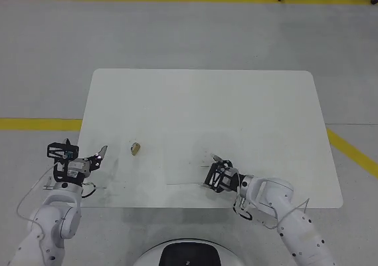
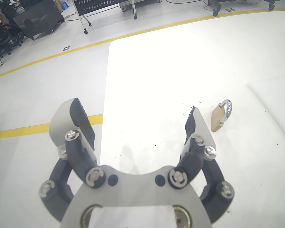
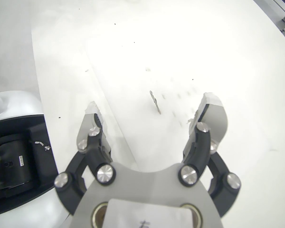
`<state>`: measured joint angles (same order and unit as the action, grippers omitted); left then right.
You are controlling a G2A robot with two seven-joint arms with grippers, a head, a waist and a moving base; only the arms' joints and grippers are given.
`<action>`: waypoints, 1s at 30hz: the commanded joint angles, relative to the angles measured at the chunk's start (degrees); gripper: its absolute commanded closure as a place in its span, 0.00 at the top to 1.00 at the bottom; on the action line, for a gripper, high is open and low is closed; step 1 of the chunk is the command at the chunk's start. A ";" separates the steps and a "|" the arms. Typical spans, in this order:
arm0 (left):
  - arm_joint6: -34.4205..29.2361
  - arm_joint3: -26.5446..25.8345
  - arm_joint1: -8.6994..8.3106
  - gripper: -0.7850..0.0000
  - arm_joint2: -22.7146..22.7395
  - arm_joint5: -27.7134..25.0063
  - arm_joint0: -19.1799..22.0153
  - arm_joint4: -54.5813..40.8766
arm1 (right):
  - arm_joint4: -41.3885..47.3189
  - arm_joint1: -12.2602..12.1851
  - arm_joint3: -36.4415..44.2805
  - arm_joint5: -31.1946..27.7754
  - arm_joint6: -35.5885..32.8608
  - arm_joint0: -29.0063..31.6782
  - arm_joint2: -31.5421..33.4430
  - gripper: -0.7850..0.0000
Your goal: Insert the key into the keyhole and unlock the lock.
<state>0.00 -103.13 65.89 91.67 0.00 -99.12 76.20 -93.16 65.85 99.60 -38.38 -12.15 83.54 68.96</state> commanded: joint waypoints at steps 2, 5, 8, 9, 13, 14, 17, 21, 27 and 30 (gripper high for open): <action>0.00 0.00 0.00 1.00 0.00 0.00 0.00 0.00 | 0.05 0.26 -0.71 -0.64 -2.44 -1.88 -1.94 0.50; 0.00 0.00 0.00 1.00 0.00 0.00 0.00 0.00 | 2.02 0.68 -3.20 -1.20 -4.57 -4.81 -3.42 0.38; 0.00 0.00 0.00 1.00 0.00 0.00 0.00 0.00 | 3.91 0.99 -4.86 -1.43 -5.90 -6.77 -4.46 0.04; 0.00 0.00 0.00 1.00 0.00 0.00 0.00 0.00 | 4.27 1.05 -5.09 -1.44 -6.12 -7.15 -4.70 0.00; 0.00 0.00 0.00 1.00 0.00 0.00 0.00 0.00 | 4.07 1.05 -5.05 -1.24 -6.56 -7.84 -5.11 0.00; 0.00 0.00 0.00 1.00 0.00 0.00 0.00 0.00 | 4.03 1.01 -4.90 -1.15 -6.50 -7.85 -5.00 0.00; 0.00 0.00 0.00 1.00 0.00 0.00 0.00 0.00 | 3.84 0.80 -4.18 -0.62 -5.96 -7.73 -4.16 0.00; 0.00 0.00 0.00 1.00 0.00 0.00 0.00 0.00 | 2.70 0.45 -2.17 0.32 -4.38 -7.38 -2.79 0.00; 0.00 0.00 0.00 1.00 0.00 0.00 0.00 0.00 | 7.70 0.41 -0.81 4.16 2.17 -7.61 0.31 0.00; 0.00 0.00 0.00 1.00 0.00 0.00 0.00 0.00 | 21.50 1.06 -5.13 6.71 3.21 -9.61 2.36 0.00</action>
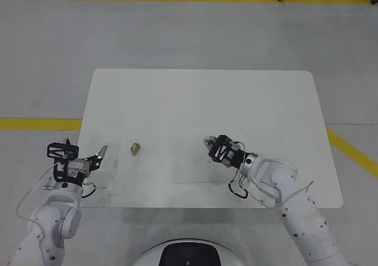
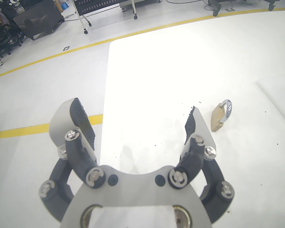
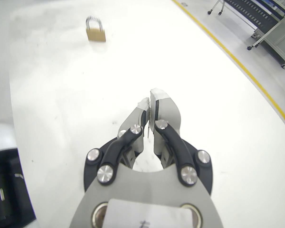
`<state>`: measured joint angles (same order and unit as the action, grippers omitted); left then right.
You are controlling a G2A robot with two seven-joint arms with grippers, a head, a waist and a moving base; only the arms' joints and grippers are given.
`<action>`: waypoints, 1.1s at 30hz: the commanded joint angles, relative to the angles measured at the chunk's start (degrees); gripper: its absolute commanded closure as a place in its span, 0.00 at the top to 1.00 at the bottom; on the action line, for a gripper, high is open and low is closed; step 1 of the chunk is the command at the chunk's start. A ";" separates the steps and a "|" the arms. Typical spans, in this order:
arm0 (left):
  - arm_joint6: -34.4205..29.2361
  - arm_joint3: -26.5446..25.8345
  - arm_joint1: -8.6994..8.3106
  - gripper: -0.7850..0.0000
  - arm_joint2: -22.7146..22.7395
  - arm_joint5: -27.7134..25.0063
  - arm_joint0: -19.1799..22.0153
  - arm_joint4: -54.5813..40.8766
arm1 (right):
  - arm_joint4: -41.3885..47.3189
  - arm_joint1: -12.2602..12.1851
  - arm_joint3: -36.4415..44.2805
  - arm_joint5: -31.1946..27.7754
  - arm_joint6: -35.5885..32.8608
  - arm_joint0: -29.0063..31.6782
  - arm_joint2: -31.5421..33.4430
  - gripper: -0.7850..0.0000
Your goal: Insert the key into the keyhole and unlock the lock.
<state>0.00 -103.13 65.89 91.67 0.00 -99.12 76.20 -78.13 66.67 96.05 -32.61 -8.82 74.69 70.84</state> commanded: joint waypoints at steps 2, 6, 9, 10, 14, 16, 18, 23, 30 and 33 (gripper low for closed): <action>0.00 0.00 0.00 1.00 0.00 0.00 0.00 0.00 | 18.84 0.86 -5.08 3.18 -0.91 -2.25 1.33 0.00; 0.00 0.00 0.00 1.00 0.00 0.00 0.00 0.00 | 39.39 1.67 -11.78 6.44 -4.82 -5.49 3.02 0.00; 0.00 0.00 0.00 1.00 0.00 0.00 0.00 0.00 | 48.70 1.82 -15.59 6.39 -8.24 -7.07 4.10 0.00; 0.00 0.00 0.00 1.00 0.00 0.00 0.00 0.00 | 49.20 1.62 -16.14 4.51 -10.46 -7.48 4.36 0.00; 0.00 0.00 0.00 1.00 0.00 0.00 0.00 0.00 | 49.11 1.52 -16.33 3.66 -11.43 -7.58 4.44 0.00; 0.00 0.00 0.00 1.00 0.00 0.00 0.00 0.00 | 49.11 1.52 -16.33 3.66 -11.43 -7.58 4.44 0.00; 0.00 0.00 0.00 1.00 0.00 0.00 0.00 0.00 | 49.11 1.52 -16.33 3.66 -11.43 -7.58 4.44 0.00; 1.58 -1.22 0.08 1.00 -0.26 0.56 -0.75 1.20 | 49.11 1.52 -16.33 3.66 -11.43 -7.58 4.44 0.00; -1.18 -8.16 -0.57 1.00 1.40 -29.09 -4.91 -23.83 | 49.11 1.52 -16.33 3.66 -11.43 -7.58 4.44 0.00; -10.97 -7.42 -1.78 1.00 4.49 -44.21 -3.67 -40.94 | 49.11 1.52 -16.33 3.66 -11.43 -7.58 4.44 0.00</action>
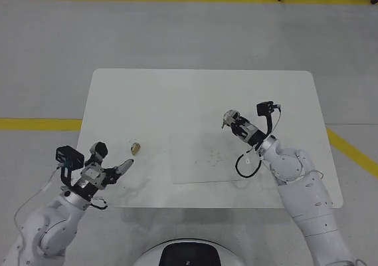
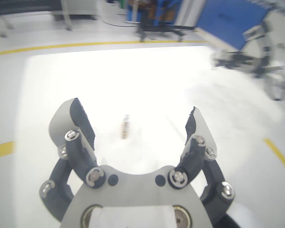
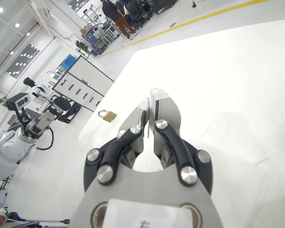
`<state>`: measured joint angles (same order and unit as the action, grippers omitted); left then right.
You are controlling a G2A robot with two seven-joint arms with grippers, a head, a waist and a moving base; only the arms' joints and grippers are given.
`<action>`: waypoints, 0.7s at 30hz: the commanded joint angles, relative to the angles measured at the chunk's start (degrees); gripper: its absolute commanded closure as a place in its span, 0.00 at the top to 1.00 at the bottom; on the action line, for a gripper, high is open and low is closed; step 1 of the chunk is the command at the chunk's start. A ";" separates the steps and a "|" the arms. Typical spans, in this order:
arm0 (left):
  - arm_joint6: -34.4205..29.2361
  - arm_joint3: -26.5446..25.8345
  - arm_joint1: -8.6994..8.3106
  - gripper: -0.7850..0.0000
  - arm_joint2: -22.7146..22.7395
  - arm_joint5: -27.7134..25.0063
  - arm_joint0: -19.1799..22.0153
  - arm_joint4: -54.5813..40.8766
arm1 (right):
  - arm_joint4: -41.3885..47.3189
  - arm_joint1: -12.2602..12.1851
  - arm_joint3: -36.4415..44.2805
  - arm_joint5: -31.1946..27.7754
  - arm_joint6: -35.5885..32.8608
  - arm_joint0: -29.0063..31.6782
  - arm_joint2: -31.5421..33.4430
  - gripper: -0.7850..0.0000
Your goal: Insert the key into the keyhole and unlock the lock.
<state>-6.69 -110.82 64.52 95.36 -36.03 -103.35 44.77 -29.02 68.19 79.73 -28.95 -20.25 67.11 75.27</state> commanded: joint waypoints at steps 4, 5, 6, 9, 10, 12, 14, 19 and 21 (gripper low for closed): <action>-18.45 -0.45 -1.97 1.00 0.21 -13.78 3.33 -26.57 | 2.92 0.38 0.30 1.59 0.44 -0.31 -1.11 0.00; -22.04 -0.72 -2.34 1.00 -1.30 -14.87 4.18 -31.32 | 4.22 0.51 -0.02 1.91 0.01 -0.79 -1.54 0.00; -25.79 -0.18 -2.73 1.00 -2.96 -14.97 5.29 -36.15 | 5.66 0.64 -0.37 1.96 -0.56 -1.28 -1.93 0.00; -37.02 2.37 -3.59 1.00 -9.01 -10.84 10.71 -48.13 | 11.46 1.01 -1.31 1.16 -2.61 -2.36 -3.05 0.00; -39.94 3.76 -3.72 1.00 -10.95 -9.29 13.07 -51.51 | 12.92 1.09 -1.67 1.08 -3.34 -2.71 -3.26 0.00; -43.44 7.42 -3.71 1.00 -14.22 -7.04 17.73 -56.51 | 15.88 1.24 -2.15 0.84 -4.54 -3.12 -3.71 0.00; -45.44 10.75 -3.48 1.00 -17.32 -5.76 21.85 -59.49 | 18.66 1.32 -2.40 0.63 -5.28 -3.32 -3.69 0.00; -45.08 17.96 -2.40 1.00 -23.69 -5.00 29.61 -61.45 | 25.68 0.94 -1.50 -0.91 -9.18 -2.21 -1.84 0.00; -43.24 20.17 -1.77 0.96 -26.47 -4.27 31.88 -59.81 | 27.74 0.76 -0.77 -1.52 -10.69 -1.48 -1.23 0.00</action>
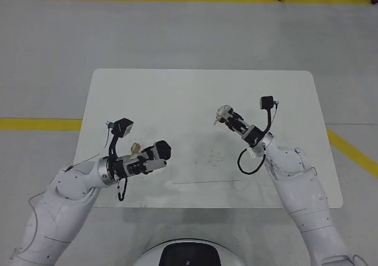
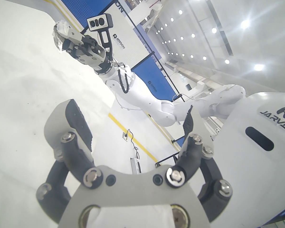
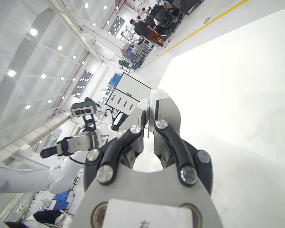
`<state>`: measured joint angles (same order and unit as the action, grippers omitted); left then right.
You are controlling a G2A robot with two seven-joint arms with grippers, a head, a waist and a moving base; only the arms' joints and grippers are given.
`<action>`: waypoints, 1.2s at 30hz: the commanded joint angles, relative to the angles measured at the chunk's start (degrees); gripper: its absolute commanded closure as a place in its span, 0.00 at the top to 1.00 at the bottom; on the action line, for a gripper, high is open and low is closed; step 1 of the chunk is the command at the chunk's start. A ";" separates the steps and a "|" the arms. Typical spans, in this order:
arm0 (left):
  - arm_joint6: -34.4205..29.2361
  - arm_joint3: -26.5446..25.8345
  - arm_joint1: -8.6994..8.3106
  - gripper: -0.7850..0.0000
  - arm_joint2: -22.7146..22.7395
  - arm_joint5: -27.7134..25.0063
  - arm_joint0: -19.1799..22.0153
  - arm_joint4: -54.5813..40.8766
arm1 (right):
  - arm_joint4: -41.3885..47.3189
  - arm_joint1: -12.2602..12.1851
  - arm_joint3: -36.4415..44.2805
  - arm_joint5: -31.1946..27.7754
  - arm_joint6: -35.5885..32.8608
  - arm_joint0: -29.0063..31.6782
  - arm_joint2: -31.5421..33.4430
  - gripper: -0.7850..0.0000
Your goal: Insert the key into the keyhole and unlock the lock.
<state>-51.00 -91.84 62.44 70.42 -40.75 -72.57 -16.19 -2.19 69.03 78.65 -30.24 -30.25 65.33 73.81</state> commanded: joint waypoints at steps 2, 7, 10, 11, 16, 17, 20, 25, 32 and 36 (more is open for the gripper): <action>3.07 3.53 1.01 0.82 -4.27 2.02 3.81 3.17 | 2.38 -0.25 1.17 -0.83 -2.27 1.03 0.58 0.00; 8.96 7.04 2.79 0.64 -10.29 4.74 9.07 10.12 | 3.97 -0.58 2.85 -1.08 -4.29 2.43 1.16 0.00; 11.21 8.58 3.77 0.55 -13.26 6.14 11.29 11.37 | 4.22 -0.59 3.56 -0.64 -4.72 2.84 0.71 0.00; 11.67 9.08 4.07 0.49 -14.11 6.56 11.99 11.50 | 4.17 -0.58 3.75 -0.46 -5.02 2.87 0.35 0.00; 13.04 11.87 5.39 0.45 -17.27 8.01 15.01 10.64 | 4.17 -0.58 3.75 -0.46 -5.02 2.87 0.35 0.00; 13.31 12.36 5.59 0.45 -17.68 8.08 15.47 10.72 | 4.17 -0.58 3.75 -0.46 -5.02 2.87 0.35 0.00; 13.88 13.75 6.15 0.45 -18.65 8.27 16.68 10.28 | 4.17 -0.58 3.75 -0.46 -5.02 2.87 0.35 0.00; 14.43 15.89 7.06 0.44 -20.25 9.00 18.40 9.66 | 4.17 -0.58 3.75 -0.46 -5.02 2.87 0.35 0.00; 15.67 18.98 8.61 0.37 -22.68 9.54 21.10 9.16 | 4.17 -0.58 3.75 -0.46 -5.02 2.87 0.35 0.00; 15.75 20.40 9.35 0.35 -23.55 9.43 22.35 8.45 | 4.17 -0.58 3.75 -0.46 -5.02 2.87 0.35 0.00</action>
<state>-35.24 -71.77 71.64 47.04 -31.27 -50.46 -7.57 1.99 68.45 82.40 -30.70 -35.28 68.19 74.17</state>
